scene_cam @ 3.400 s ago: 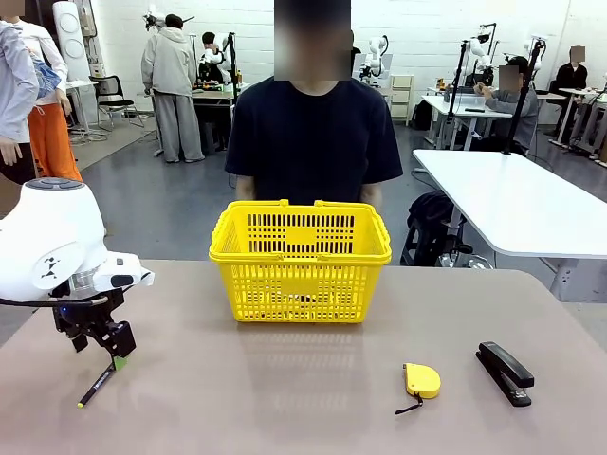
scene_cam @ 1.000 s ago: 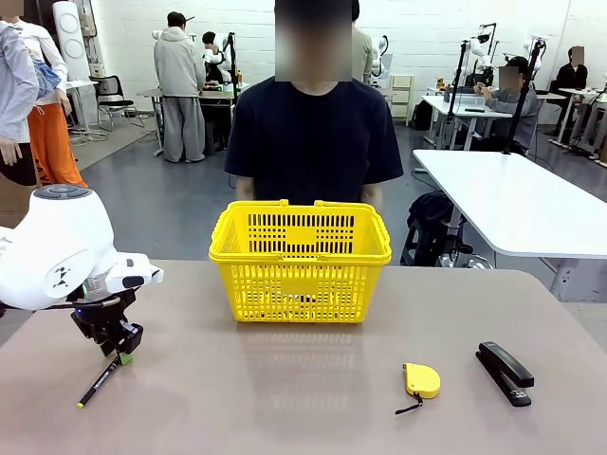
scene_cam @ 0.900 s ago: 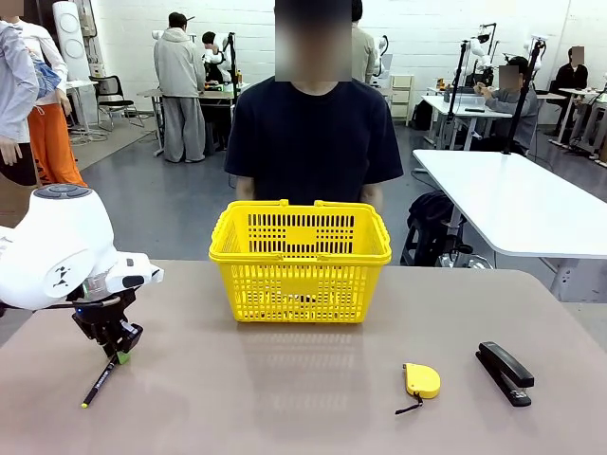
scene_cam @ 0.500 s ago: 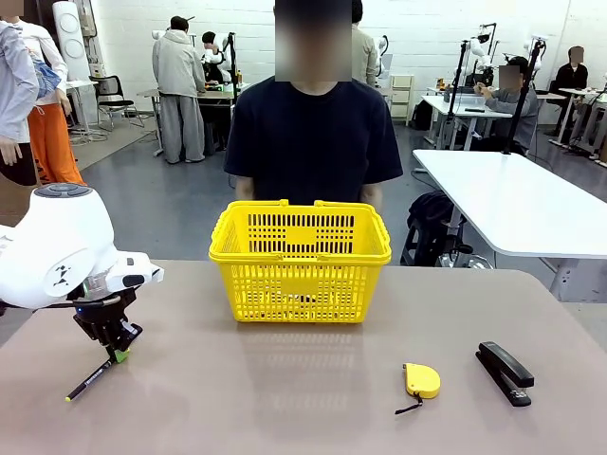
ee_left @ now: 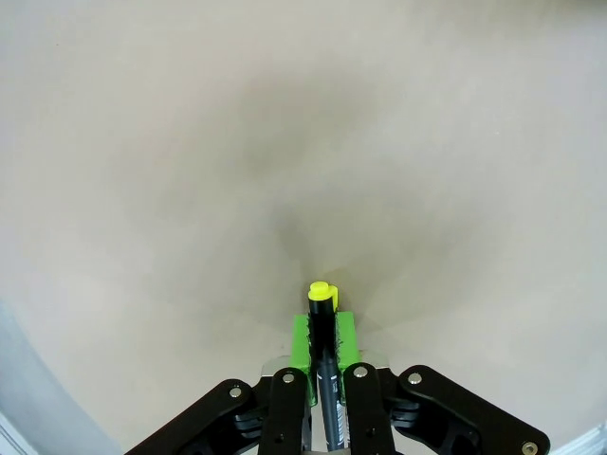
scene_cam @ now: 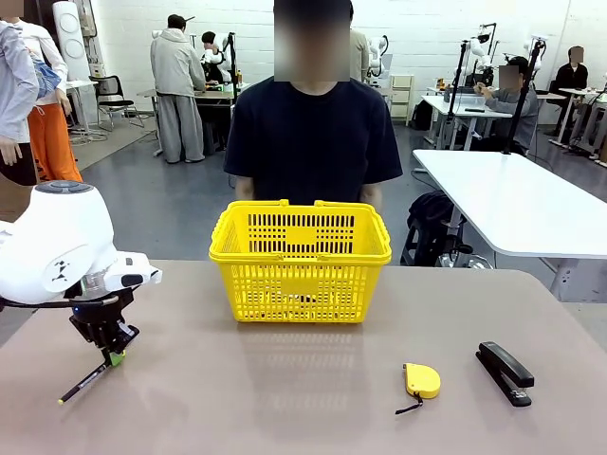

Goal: Place the items the person wants into the basket.
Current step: Pick up the item the person points to and place it in the Market Basket.

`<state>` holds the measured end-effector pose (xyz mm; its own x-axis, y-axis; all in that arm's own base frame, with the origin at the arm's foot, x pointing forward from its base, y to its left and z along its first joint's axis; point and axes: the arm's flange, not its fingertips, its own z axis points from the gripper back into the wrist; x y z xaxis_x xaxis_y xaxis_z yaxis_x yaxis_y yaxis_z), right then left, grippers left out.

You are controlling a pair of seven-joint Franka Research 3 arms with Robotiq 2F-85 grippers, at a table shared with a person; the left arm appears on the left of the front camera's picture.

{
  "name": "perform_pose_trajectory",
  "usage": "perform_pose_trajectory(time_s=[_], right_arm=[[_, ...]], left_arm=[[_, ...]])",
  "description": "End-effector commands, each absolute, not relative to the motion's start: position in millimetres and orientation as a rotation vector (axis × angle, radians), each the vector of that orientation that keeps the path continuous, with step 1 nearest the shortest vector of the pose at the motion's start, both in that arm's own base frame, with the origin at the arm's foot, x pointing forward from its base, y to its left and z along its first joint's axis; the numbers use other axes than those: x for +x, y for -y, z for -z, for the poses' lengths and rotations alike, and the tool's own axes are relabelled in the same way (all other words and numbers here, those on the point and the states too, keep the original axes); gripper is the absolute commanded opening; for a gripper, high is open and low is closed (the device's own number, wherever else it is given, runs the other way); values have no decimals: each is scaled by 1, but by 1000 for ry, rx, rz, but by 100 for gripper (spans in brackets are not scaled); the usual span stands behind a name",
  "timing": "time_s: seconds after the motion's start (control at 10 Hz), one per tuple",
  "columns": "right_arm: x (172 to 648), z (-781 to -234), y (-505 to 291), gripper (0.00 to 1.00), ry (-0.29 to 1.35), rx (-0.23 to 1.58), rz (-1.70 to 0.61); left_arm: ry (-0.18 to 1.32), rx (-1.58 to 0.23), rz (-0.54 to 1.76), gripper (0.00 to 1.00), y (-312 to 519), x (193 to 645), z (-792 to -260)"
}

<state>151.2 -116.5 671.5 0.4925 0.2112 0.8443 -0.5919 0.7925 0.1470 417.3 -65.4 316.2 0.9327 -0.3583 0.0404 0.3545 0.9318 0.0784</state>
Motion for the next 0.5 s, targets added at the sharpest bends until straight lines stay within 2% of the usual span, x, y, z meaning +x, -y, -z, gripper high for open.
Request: perform_pose_trajectory(time_s=[0.0,0.2,0.4], right_arm=[[152,-670,116,100,921,450,-500],[152,-670,116,100,921,450,-500],[152,-670,116,100,921,450,-500]], left_arm=[[38,57,370,0,70,394,-358],[97,49,383,0,88,383,-433],[137,29,401,0,102,379,-481]])
